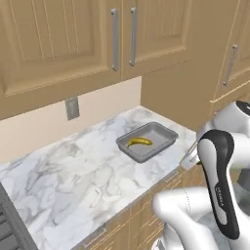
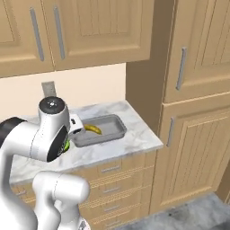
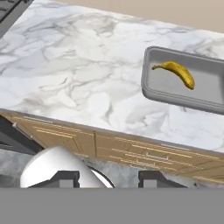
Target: Pick the banana and kiwi from the fridge and place them inside the tupperware on the counter.
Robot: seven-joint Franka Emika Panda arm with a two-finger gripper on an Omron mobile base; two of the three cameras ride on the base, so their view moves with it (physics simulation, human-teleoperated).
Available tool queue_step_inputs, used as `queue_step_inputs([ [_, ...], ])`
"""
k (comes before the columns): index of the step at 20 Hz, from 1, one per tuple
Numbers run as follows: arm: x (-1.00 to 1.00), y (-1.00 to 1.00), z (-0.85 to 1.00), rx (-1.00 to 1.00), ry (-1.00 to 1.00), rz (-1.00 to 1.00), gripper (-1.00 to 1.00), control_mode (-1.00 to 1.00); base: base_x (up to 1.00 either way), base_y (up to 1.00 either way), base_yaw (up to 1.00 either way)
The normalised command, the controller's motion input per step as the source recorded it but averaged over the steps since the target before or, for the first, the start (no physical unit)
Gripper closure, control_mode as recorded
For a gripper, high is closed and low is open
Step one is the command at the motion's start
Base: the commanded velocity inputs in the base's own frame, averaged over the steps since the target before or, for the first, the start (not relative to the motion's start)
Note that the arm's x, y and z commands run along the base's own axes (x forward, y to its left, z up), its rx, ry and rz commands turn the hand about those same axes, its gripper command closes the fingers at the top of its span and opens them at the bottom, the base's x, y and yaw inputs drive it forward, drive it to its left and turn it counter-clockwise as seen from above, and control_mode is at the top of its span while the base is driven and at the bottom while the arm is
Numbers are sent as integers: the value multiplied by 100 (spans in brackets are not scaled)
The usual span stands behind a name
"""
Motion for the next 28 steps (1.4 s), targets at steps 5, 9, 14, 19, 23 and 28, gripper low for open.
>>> queue_step_inputs([
  [5, 0, 0, 0, 0, 0, 0, 100, 100, 26, -55, 37],
  [9, 0, 0, 0, 0, 0, 0, 100, 100, 22, -61, 36],
  [14, 0, 0, 0, 0, 0, 0, 100, 100, 23, -43, 33],
  [19, 0, 0, 0, 0, 0, 0, 100, 100, 40, -1, 24],
  [23, 55, 7, -41, 0, 21, 15, 100, -100, 0, 0, 0],
  [28, 54, 0, -42, 0, 14, 9, 100, -100, 0, 0, 0],
])
